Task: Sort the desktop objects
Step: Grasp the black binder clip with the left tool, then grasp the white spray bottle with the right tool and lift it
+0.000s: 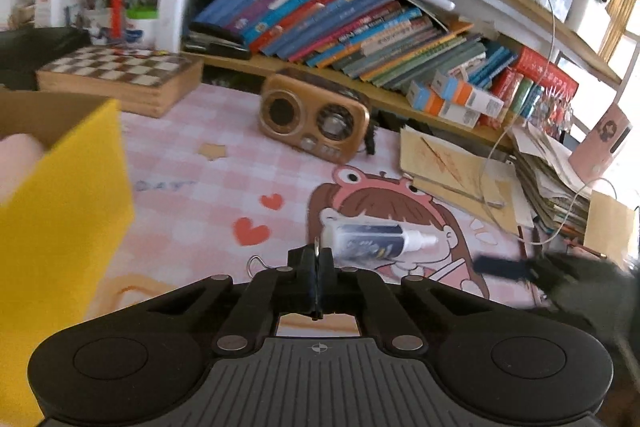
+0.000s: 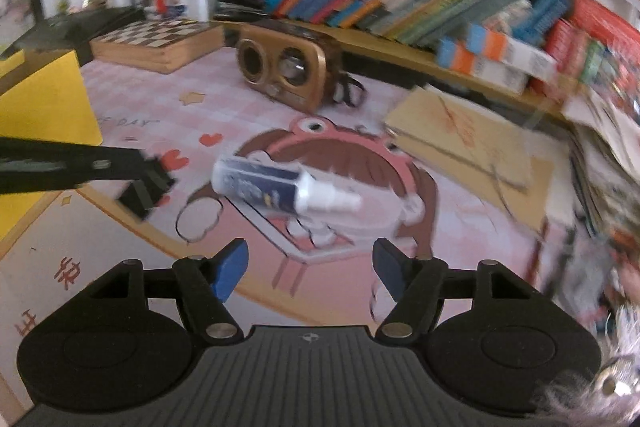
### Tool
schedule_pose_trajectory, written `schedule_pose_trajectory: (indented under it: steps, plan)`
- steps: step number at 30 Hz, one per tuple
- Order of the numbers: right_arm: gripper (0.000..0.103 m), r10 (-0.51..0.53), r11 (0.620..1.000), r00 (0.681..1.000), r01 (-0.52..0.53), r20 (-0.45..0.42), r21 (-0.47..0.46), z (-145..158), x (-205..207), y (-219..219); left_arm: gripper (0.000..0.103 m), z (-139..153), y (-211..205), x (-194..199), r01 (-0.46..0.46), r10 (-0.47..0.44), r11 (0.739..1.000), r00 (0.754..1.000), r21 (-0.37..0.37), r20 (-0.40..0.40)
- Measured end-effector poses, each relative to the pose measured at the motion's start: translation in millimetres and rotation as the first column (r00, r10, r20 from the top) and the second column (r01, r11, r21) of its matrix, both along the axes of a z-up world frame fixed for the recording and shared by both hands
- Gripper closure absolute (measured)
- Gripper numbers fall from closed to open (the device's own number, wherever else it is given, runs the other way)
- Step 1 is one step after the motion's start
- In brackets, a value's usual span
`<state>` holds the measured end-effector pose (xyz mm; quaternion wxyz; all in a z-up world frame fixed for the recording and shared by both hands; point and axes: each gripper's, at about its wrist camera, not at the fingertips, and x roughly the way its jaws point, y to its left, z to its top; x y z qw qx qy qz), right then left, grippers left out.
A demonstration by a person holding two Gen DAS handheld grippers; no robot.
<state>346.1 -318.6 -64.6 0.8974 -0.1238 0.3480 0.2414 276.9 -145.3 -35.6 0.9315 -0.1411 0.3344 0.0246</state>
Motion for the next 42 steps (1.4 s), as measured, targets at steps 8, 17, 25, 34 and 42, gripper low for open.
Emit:
schedule_pose_trajectory:
  steps: [8, 17, 25, 34, 42]
  plan:
    - [0.036, 0.254, 0.962, 0.967, -0.248, 0.037, -0.116, -8.2, 38.1, 46.1, 0.103, 16.3, 22.5, -51.1, -0.057, 0.057, 0.998, 0.998, -0.019, -0.023]
    - [0.034, 0.473, 0.845, 0.878, -0.475, -0.073, -0.246, -20.0, 78.8, 70.5, 0.103, 25.7, 32.5, -80.3, -0.109, 0.109, 0.994, 0.994, -0.006, -0.015]
    - [0.069, 0.356, 0.927, 0.908, -0.372, -0.220, -0.036, -23.3, 110.2, 56.3, 0.103, 32.7, 30.1, -89.7, -0.100, 0.100, 0.995, 0.995, 0.011, 0.001]
    - [0.073, 0.220, 0.975, 0.952, -0.221, -0.211, 0.018, -23.4, 69.7, 31.3, 0.103, 42.1, 24.1, -97.1, -0.060, 0.060, 0.998, 0.998, 0.003, 0.036]
    - [0.073, 0.051, 0.993, 0.973, -0.024, -0.226, 0.120, -11.8, 19.9, 13.1, 0.103, 45.0, 21.5, -110.9, -0.042, 0.044, 0.999, 0.997, -0.021, 0.058]
